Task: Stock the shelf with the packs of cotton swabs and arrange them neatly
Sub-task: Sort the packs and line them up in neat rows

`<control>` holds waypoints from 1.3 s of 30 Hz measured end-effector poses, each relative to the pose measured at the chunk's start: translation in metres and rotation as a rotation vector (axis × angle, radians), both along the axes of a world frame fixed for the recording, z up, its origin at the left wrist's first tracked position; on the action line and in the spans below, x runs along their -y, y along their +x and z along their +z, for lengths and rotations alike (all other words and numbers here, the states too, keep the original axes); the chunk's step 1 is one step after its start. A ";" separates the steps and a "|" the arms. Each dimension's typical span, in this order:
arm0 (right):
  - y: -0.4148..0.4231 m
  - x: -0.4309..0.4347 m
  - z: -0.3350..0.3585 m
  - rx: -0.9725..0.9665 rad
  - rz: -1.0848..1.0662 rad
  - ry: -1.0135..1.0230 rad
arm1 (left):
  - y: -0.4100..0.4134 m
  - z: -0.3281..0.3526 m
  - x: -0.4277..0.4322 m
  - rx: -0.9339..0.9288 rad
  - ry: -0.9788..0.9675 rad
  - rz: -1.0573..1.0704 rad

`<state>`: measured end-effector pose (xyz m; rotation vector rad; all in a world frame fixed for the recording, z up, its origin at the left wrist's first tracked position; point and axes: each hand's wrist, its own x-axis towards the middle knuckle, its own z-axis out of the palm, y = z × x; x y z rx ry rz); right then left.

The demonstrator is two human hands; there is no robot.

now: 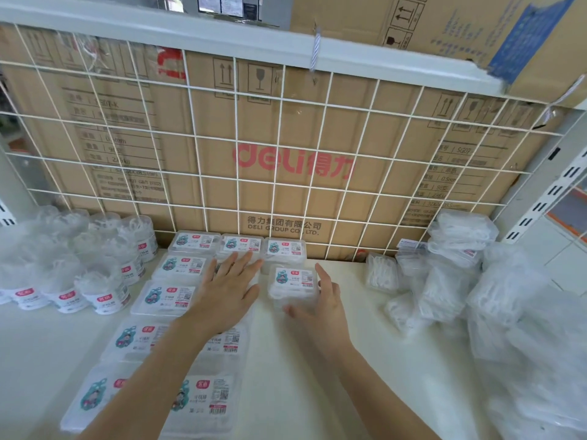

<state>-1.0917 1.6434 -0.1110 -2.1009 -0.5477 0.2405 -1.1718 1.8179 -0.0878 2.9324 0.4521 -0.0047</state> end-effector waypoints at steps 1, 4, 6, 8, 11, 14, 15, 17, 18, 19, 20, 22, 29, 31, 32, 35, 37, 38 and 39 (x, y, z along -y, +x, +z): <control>0.000 -0.002 -0.002 0.045 -0.012 -0.002 | 0.000 0.001 0.001 0.005 -0.005 -0.004; -0.003 -0.011 -0.009 0.115 -0.031 0.011 | -0.001 0.003 0.003 -0.010 -0.010 -0.001; -0.003 -0.016 -0.013 0.152 -0.036 0.007 | -0.001 0.005 0.003 -0.016 -0.004 0.004; -0.002 -0.019 -0.013 0.161 -0.046 0.007 | -0.001 0.004 0.003 -0.009 0.002 0.008; 0.000 -0.022 -0.012 0.172 -0.059 0.000 | -0.001 0.004 0.003 -0.003 0.006 -0.003; 0.001 -0.025 -0.014 0.199 -0.072 0.003 | -0.002 0.004 0.003 0.002 -0.004 -0.013; 0.001 -0.025 -0.014 0.216 -0.069 -0.010 | -0.002 0.005 0.002 0.000 -0.006 -0.011; 0.001 -0.026 -0.015 0.251 -0.067 -0.033 | -0.002 0.007 0.003 0.002 -0.013 -0.013; 0.001 -0.026 -0.014 0.258 -0.069 -0.038 | -0.002 0.008 0.003 0.005 -0.016 -0.015; 0.001 -0.026 -0.014 0.263 -0.069 -0.039 | -0.002 0.009 0.003 0.007 -0.019 -0.016; 0.001 -0.026 -0.014 0.264 -0.066 -0.039 | -0.002 0.009 0.003 0.007 -0.022 -0.017; 0.001 -0.027 -0.014 0.269 -0.062 -0.036 | -0.002 0.009 0.003 0.001 -0.024 -0.018; -0.001 -0.026 -0.014 0.272 -0.067 0.009 | -0.004 0.009 0.002 -0.015 -0.031 -0.004; -0.001 -0.026 -0.013 0.278 -0.066 0.011 | -0.005 0.010 0.003 -0.019 -0.033 0.000; -0.002 -0.025 -0.014 0.280 -0.066 0.010 | -0.005 0.010 0.003 -0.021 -0.035 0.003; -0.001 -0.025 -0.014 0.293 -0.077 -0.012 | -0.005 0.010 0.003 -0.028 -0.032 0.006; -0.001 -0.025 -0.015 0.313 -0.083 -0.051 | -0.004 0.010 0.003 -0.028 -0.035 0.006; -0.001 -0.026 -0.014 0.319 -0.083 -0.073 | -0.004 0.010 0.003 -0.024 -0.037 0.008; 0.000 -0.027 -0.014 0.323 -0.080 -0.094 | -0.004 0.010 0.002 -0.019 -0.036 0.010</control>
